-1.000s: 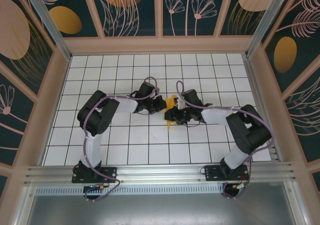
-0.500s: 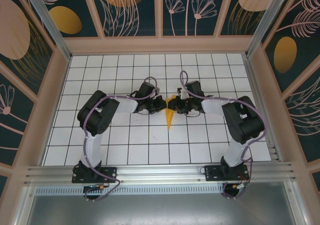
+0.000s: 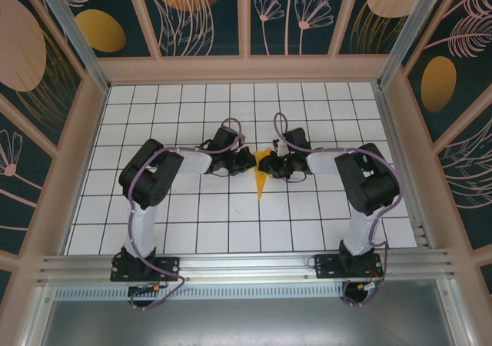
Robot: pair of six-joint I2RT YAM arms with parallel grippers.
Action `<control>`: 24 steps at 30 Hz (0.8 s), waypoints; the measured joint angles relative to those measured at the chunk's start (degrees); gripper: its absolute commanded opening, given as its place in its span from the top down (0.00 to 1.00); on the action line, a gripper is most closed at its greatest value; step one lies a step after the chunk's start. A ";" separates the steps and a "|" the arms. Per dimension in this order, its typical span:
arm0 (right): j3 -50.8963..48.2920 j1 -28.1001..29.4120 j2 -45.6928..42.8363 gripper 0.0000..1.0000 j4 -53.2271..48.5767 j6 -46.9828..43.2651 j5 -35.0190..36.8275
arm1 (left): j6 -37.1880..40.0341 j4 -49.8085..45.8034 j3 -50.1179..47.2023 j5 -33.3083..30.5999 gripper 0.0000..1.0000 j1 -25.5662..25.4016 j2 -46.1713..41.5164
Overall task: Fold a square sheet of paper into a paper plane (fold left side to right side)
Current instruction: Fold the wing for the fifth time at the center of the table.
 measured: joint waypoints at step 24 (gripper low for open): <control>0.02 0.37 0.22 0.77 -1.51 0.74 3.23 | 2.56 -3.63 -2.73 -5.60 0.76 1.99 -5.75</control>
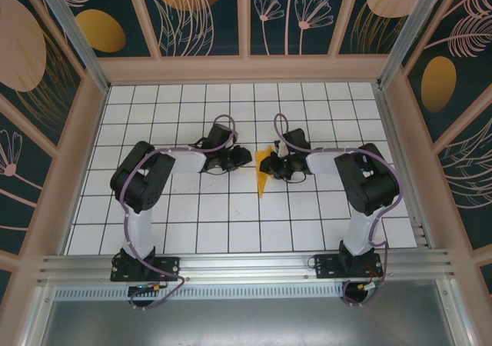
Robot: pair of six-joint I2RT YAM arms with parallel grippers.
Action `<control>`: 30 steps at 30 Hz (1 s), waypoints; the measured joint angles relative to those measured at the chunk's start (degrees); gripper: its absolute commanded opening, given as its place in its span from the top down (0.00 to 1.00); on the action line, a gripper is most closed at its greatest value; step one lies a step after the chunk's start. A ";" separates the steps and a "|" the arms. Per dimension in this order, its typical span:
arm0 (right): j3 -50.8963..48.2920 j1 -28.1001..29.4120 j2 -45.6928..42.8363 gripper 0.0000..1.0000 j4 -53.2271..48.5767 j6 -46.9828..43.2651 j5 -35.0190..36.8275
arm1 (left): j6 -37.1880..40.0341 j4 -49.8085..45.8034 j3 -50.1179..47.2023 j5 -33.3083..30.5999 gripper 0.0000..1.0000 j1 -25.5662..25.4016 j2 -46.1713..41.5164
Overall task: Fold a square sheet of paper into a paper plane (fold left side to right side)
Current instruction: Fold the wing for the fifth time at the center of the table.
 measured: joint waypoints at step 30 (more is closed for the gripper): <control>0.20 0.00 0.39 0.77 0.48 1.51 -0.17 | -13.40 13.29 -11.06 4.98 0.80 -12.00 -6.10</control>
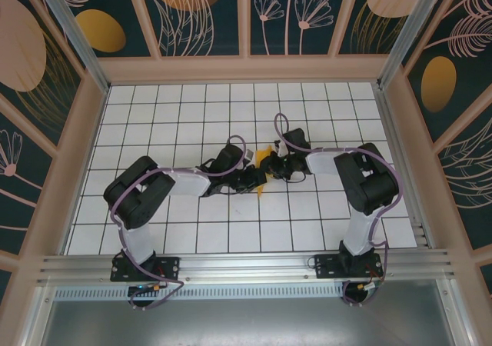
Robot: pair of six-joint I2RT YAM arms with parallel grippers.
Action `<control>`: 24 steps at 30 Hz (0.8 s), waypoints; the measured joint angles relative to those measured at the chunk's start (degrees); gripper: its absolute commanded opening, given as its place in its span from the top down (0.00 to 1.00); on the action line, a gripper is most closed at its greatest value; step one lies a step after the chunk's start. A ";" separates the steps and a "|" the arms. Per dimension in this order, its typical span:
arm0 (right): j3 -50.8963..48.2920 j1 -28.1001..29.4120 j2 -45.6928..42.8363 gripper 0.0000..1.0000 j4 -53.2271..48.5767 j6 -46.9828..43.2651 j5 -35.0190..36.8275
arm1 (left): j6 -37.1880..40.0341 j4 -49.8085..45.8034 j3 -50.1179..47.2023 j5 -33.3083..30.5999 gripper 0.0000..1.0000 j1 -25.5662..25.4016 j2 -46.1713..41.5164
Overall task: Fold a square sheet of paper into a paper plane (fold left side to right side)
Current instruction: Fold the wing for the fifth time at the center of the table.
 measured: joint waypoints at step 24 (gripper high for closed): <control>0.28 0.04 0.00 0.76 -0.09 -0.09 0.07 | 1.81 -9.62 3.76 -2.19 0.82 -0.09 3.72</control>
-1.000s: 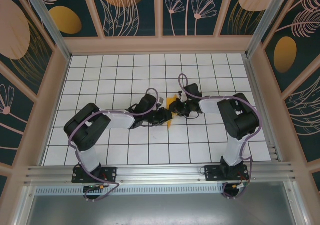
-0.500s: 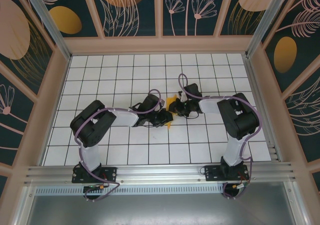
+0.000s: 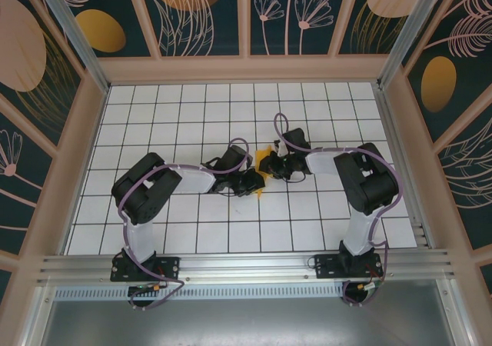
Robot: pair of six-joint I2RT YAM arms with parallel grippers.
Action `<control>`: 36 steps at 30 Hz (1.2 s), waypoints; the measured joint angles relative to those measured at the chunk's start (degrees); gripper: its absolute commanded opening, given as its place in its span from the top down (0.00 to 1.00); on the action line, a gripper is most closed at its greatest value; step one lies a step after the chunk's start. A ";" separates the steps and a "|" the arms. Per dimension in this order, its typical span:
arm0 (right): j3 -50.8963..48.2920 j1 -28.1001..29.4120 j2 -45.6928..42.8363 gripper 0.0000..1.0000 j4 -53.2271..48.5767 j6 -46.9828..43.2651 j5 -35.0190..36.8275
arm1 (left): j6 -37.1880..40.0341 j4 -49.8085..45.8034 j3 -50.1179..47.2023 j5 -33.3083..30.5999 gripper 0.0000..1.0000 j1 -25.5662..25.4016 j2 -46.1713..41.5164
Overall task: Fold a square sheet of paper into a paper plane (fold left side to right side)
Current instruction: Fold the wing for the fifth time at the center of the table.
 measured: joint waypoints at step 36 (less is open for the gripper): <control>14.82 -1.73 6.32 0.75 -13.14 -9.97 8.50 | 0.46 -0.44 0.42 -0.44 0.85 0.02 0.61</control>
